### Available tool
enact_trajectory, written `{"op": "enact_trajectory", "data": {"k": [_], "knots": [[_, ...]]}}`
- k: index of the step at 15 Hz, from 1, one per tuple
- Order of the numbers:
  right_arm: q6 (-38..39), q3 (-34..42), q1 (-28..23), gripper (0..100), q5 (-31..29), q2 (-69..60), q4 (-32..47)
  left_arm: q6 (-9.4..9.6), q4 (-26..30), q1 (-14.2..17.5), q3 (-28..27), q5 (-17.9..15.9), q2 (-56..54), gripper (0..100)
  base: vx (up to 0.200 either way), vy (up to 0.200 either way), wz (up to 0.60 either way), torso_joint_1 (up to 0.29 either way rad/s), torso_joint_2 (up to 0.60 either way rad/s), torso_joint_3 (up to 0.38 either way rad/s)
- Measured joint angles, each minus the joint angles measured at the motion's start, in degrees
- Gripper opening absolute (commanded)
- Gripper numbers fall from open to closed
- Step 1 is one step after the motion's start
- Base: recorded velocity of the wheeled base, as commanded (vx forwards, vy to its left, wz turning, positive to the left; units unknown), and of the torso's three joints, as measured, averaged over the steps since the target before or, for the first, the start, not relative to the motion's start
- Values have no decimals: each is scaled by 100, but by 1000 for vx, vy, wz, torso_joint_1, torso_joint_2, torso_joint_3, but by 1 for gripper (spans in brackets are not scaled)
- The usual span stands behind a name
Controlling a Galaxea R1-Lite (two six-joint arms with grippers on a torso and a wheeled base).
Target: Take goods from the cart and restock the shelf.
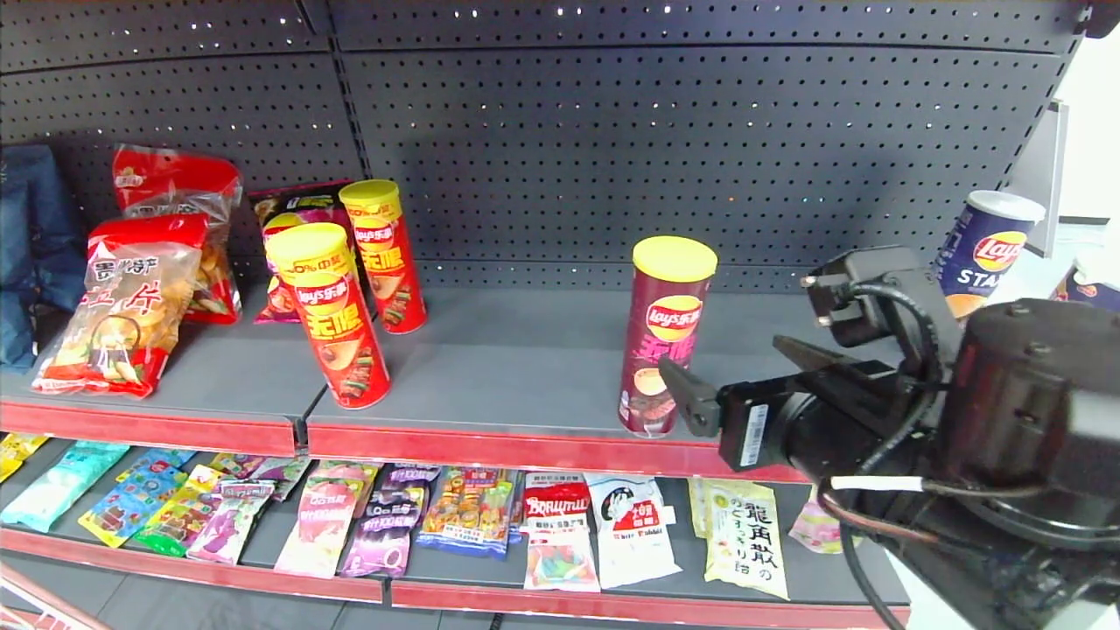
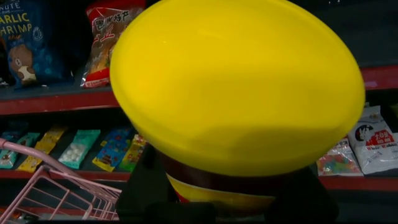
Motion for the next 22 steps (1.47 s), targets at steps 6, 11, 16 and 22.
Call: {"op": "enact_trajectory", "data": {"k": [6, 11, 16, 22], "knots": [[-274, 986, -1290, 100, 3099, -1091, 7, 107, 18, 2, 24, -4, 0, 0, 0, 0, 0, 0, 0, 0], [-1029, 1582, -2475, 100, 3646, -1879, 30, 105, 5, -2, 0, -26, -10, 0, 0, 0, 0, 0, 0, 0], [-1133, 2627, -3202, 100, 3640, -3693, 664, 105, -24, -11, -49, -82, -11, 0, 0, 0, 0, 0, 0, 0], [-1003, 2968, -4691, 100, 3602, -6400, 3240, 88, -22, -50, -151, -419, 54, 0, 0, 0, 0, 0, 0, 0]]}}
